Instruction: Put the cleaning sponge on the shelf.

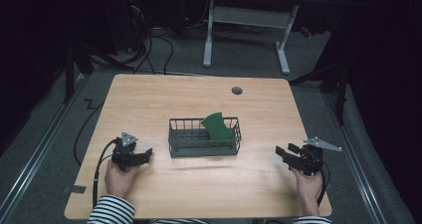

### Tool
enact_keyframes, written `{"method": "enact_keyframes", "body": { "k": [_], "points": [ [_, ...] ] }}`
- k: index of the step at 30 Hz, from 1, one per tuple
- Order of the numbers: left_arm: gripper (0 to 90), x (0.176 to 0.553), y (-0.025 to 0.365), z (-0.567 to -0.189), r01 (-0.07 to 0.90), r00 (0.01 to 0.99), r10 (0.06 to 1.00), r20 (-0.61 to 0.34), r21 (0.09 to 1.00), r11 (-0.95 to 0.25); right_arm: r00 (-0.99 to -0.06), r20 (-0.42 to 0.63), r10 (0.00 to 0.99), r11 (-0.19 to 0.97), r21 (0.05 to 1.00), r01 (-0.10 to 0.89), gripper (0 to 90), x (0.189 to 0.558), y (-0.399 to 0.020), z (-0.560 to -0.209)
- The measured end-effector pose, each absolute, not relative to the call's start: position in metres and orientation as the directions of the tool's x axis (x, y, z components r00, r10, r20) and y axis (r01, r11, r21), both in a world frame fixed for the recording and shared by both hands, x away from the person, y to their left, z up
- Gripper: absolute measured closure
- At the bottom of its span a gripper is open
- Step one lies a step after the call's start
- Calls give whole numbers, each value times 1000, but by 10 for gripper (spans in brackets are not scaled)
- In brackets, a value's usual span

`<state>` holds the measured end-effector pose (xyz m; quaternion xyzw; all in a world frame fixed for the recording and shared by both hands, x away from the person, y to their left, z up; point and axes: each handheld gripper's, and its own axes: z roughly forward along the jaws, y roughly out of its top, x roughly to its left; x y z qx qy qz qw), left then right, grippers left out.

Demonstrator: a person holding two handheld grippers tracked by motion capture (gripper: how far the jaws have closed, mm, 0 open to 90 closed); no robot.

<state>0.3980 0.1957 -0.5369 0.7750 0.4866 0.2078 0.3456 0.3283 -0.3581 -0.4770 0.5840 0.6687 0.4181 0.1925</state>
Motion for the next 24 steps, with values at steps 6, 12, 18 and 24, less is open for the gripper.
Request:
{"method": "enact_keyframes", "body": {
  "k": [6, 12, 18, 24],
  "points": [
    [245, 398, 196, -537, 610, 440, 898, -14, 738, -287, -228, 173, 958, 13, 769, 639, 379, 331, -350, -499],
    [246, 398, 196, -537, 610, 440, 898, -15, 738, -287, -187, 132, 973, 29, 741, 671, 372, 337, -341, -523],
    [246, 398, 196, -537, 611, 439, 898, -14, 738, -287, -209, -30, 977, 165, 727, 666, 334, 339, -326, -530],
    [246, 397, 196, -537, 610, 439, 898, -13, 738, -287, -204, -22, 979, 156, 726, 670, 322, 339, -326, -531]
  ]
}}
